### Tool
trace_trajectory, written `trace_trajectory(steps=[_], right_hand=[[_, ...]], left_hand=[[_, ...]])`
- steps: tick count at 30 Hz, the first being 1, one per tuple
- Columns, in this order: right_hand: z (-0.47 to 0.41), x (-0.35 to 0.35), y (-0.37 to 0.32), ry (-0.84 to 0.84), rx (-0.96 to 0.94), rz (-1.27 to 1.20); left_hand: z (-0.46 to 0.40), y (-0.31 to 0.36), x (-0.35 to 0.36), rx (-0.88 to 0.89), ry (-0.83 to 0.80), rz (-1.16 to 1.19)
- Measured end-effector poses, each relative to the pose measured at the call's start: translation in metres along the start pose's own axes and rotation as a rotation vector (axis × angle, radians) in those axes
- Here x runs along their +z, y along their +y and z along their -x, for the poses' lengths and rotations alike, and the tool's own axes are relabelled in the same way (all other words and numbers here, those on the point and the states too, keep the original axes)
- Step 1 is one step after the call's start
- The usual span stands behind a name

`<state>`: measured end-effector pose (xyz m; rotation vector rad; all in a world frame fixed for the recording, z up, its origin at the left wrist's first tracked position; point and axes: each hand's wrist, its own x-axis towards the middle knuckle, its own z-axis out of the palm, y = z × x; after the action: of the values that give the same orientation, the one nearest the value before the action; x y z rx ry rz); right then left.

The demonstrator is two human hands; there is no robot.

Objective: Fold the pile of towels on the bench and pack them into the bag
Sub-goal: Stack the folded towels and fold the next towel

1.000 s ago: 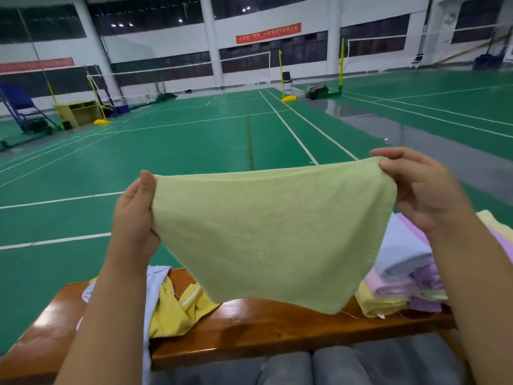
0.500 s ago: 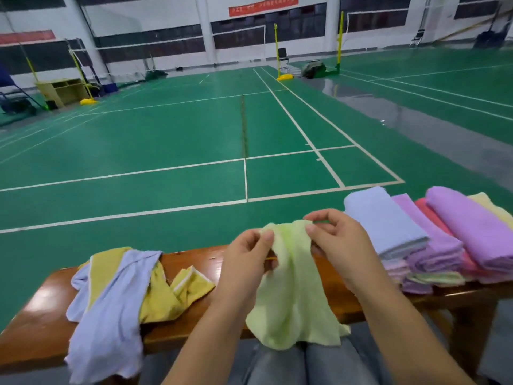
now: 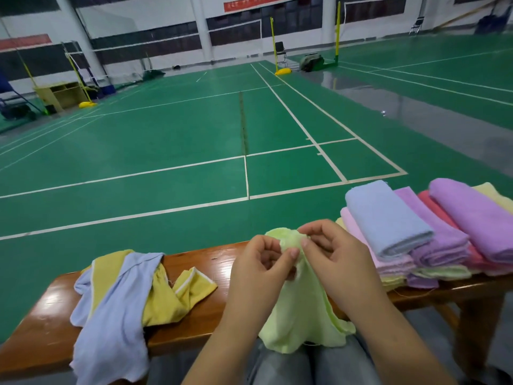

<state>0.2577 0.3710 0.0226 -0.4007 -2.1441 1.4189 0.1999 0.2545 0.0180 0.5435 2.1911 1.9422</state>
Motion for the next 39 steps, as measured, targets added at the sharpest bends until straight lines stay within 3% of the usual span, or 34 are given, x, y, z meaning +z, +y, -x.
trace_trajectory(steps=[12,17,20,23,25,29,33,39], right_hand=[[0.004,0.008,0.005,-0.077,-0.074,0.105],[-0.005,0.002,0.01,-0.165,-0.07,0.159],[-0.011,-0.001,0.007,-0.213,-0.026,0.004],[-0.013,-0.004,0.002,-0.225,0.022,-0.212],[-0.014,-0.008,-0.001,-0.225,0.049,-0.332],[-0.018,-0.014,-0.008,-0.296,0.045,-0.486],[-0.023,-0.019,-0.015,-0.327,0.034,-0.54],[-0.035,-0.031,-0.014,-0.12,0.029,-0.464]], left_hand=[[0.005,-0.009,-0.005,0.083,-0.109,-0.085],[0.002,-0.012,-0.008,0.109,-0.258,-0.026],[-0.004,-0.011,-0.017,0.068,-0.269,0.047],[-0.012,-0.018,-0.037,0.222,-0.055,-0.135],[-0.019,-0.026,-0.055,0.289,-0.012,-0.288],[-0.033,-0.044,-0.077,0.235,-0.201,-0.413],[-0.044,-0.046,-0.079,0.29,-0.243,-0.432],[-0.053,-0.03,-0.091,0.464,-0.215,-0.573]])
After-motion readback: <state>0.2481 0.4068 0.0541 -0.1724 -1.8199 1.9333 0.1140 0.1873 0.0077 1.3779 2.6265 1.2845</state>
